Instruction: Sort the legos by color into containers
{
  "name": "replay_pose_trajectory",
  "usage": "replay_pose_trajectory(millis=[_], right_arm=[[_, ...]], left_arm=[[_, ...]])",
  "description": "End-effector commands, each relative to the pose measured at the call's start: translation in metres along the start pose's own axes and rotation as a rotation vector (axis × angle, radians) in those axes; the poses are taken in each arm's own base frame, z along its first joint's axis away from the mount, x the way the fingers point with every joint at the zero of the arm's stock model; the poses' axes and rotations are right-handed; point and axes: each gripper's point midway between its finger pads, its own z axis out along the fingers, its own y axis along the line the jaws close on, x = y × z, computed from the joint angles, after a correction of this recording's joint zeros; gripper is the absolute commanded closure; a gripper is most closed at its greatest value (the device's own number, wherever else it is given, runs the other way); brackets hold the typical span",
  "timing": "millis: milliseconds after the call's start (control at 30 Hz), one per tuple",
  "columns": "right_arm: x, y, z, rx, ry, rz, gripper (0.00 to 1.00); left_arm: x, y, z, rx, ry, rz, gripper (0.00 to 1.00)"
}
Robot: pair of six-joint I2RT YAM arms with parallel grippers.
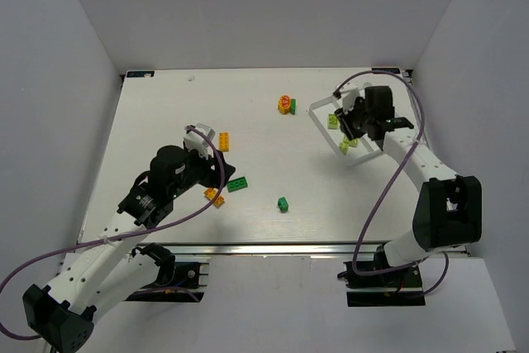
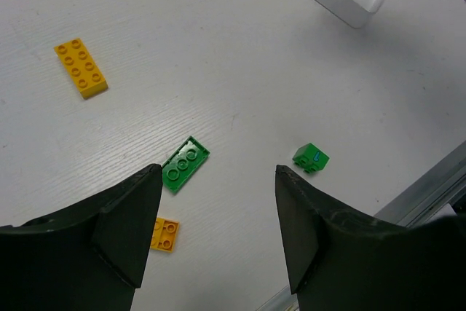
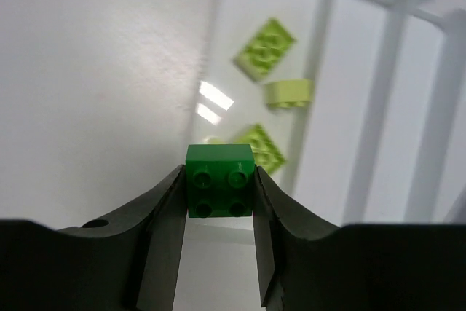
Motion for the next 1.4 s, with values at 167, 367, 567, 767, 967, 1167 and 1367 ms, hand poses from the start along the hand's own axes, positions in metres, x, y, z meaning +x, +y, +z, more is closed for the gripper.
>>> replay_pose_trajectory(millis=[167,367,567,767,967,1167,1367], right_arm=[[0.031,-0.102,0.017,0.189,0.086,0.319,0.95],[0.049,-0.119,0.032,0.129,0.135,0.386,0.75],[0.060,-0.120,0.040,0.113,0.164,0.390,0.39],[0.052,-0.114,0.017,0.114,0.116,0.383,0.34],[-0.008,-0.062,-0.050,0.016,-0.170,0.362,0.47],[-0.021,-0.012,-0.081,-0.104,-0.283,0.374,0.51],[-0.016,0.019,-0.089,-0.184,-0.300,0.405,0.49]], left_arm=[[-0.003,-0.016,-0.001,0.087,-0.009,0.028,0.27],[-0.002,-0.020,0.001,0.112,-0.001,0.032,0.25],[0.009,-0.038,0.009,0.213,0.055,0.020,0.24],[0.029,-0.053,0.029,0.234,0.201,-0.101,0.33],[0.051,-0.067,0.035,0.196,0.276,-0.219,0.33],[0.061,-0.062,0.048,0.091,0.298,-0.250,0.30],[0.094,-0.096,0.065,0.039,0.424,-0.364,0.29]])
